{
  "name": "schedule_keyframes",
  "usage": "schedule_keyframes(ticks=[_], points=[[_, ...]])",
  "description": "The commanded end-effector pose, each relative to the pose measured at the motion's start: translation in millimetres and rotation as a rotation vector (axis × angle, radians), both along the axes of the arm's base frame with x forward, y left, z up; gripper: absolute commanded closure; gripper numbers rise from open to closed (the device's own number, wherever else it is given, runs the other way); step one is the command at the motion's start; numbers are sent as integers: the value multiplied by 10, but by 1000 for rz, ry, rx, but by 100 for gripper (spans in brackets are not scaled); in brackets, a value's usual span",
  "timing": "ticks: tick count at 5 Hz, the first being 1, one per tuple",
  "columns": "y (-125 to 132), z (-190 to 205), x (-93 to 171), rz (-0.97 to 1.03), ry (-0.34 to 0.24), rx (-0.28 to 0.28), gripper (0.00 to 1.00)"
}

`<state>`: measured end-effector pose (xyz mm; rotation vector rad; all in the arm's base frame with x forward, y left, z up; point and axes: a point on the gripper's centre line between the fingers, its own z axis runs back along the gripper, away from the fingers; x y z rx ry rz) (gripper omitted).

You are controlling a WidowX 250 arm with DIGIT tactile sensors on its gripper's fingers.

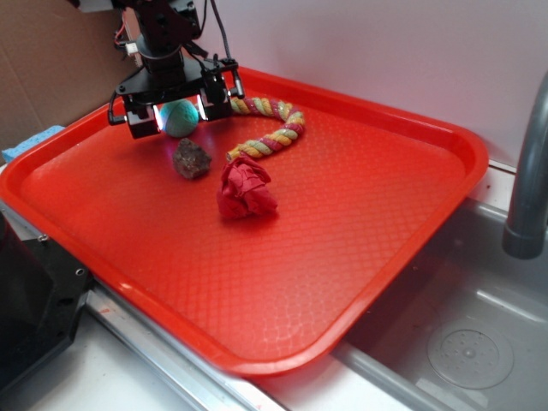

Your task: Grab the green ball.

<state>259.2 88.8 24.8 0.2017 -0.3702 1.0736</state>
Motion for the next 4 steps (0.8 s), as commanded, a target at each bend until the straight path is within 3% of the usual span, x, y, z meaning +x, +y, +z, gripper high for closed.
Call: schedule_keyframes(ticks=[1, 3, 4], points=[[71, 143, 20, 28, -50, -17, 100], [-105, 521, -32, -254, 75, -92, 100], [-269, 852, -128, -489, 157, -151, 100]])
